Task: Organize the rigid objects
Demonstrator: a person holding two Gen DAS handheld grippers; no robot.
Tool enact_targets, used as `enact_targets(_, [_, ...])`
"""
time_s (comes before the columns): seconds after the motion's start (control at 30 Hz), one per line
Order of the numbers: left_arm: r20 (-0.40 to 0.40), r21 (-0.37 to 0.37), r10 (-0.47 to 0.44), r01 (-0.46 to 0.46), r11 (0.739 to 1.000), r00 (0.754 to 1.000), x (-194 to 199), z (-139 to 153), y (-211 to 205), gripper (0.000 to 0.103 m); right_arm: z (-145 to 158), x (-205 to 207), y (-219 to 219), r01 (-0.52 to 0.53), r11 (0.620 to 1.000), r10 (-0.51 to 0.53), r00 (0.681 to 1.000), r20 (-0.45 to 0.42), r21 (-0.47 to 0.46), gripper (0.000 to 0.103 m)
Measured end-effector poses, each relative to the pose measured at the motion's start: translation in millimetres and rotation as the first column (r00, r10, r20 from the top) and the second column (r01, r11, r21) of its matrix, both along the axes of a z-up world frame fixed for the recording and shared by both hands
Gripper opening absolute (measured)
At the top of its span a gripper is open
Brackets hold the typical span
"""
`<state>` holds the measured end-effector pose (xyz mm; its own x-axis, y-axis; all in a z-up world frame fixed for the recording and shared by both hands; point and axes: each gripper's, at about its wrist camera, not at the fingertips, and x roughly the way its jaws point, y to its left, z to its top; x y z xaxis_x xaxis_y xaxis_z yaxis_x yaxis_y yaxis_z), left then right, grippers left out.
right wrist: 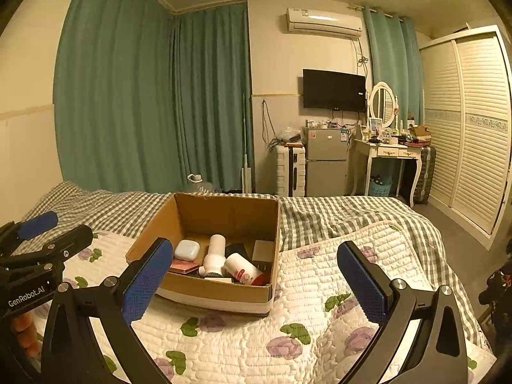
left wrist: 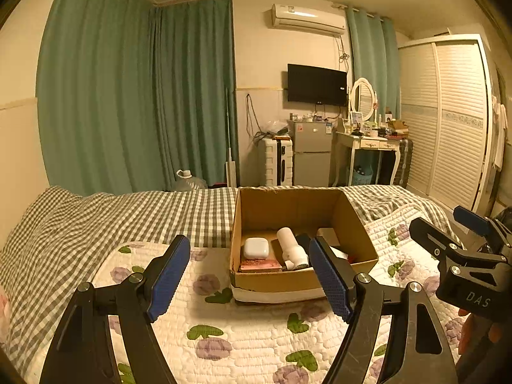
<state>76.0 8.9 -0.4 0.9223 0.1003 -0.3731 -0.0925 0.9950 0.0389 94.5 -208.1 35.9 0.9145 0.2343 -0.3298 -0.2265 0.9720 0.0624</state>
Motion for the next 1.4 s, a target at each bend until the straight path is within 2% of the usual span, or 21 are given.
enact_targets(0.53, [-0.025,-0.003,0.007,-0.007,1.000,1.000,2.8,-2.3,-1.0,0.080,-3.7,2.7,0.5,0.006,1.000,-0.006,1.000,-0.016,0.000,0.103])
enact_targets(0.83, [-0.026,-0.036,-0.001,0.000,0.999,1.000,2.2,-1.8,2.6,0.080,-4.9,2.6,-0.1,0.008,1.000,-0.008,1.000,-0.018,-0.005,0.103])
enact_targets(1.4, [-0.027,-0.031,-0.002,0.001,1.000,1.000,2.8,-2.4,3.3,0.080,-5.1,2.4,0.7,0.006,1.000,-0.006,1.000,-0.023,-0.002,0.103])
